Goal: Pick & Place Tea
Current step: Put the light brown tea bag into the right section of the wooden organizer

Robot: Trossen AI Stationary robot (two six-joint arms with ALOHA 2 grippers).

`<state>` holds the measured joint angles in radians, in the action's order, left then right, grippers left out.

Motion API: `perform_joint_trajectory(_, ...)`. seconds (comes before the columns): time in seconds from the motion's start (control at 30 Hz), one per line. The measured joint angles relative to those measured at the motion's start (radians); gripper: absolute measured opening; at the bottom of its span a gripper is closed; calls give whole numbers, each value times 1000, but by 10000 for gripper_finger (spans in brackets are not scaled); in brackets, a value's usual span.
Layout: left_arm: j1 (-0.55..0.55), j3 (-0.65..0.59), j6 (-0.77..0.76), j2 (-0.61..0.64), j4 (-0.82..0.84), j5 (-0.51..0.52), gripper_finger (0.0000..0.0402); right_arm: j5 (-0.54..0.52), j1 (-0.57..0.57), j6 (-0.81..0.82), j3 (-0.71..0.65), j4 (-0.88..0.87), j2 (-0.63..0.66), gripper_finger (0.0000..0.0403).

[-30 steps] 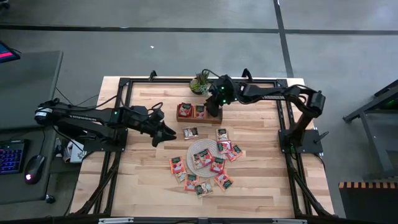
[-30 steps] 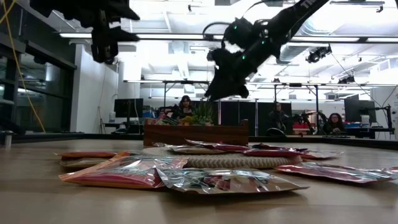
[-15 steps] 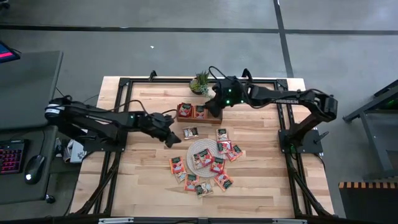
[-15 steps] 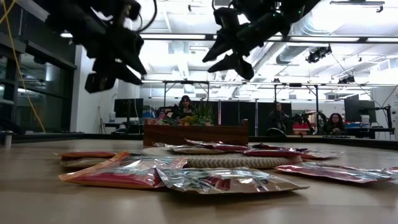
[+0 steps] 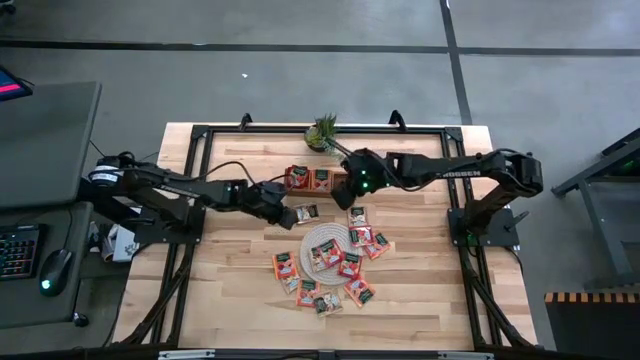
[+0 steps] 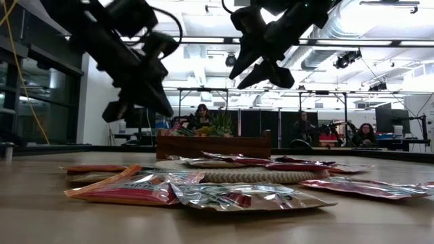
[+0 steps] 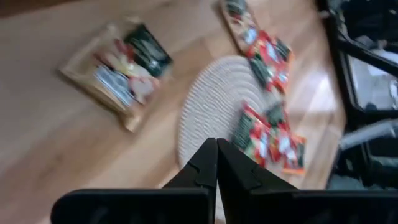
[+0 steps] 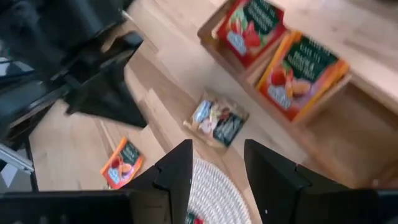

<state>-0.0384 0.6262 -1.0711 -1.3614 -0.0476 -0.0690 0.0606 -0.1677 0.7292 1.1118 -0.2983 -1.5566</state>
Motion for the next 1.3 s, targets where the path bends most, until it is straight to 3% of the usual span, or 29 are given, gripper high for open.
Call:
perform_joint_trajectory(0.33, -95, 0, -1, -100, -101, -105, 0, -139, 106, 110, 0, -62, 0, 139)
perform_joint_trajectory(0.57, -93, 0, -33, -156, -106, -89, 0, -207, 149, 155, 0, -81, 0, 138)
perform_joint_trajectory(1.3, -93, 3, -112, -289, -123, -19, 0, -210, 181, 239, 0, -19, -9, 138)
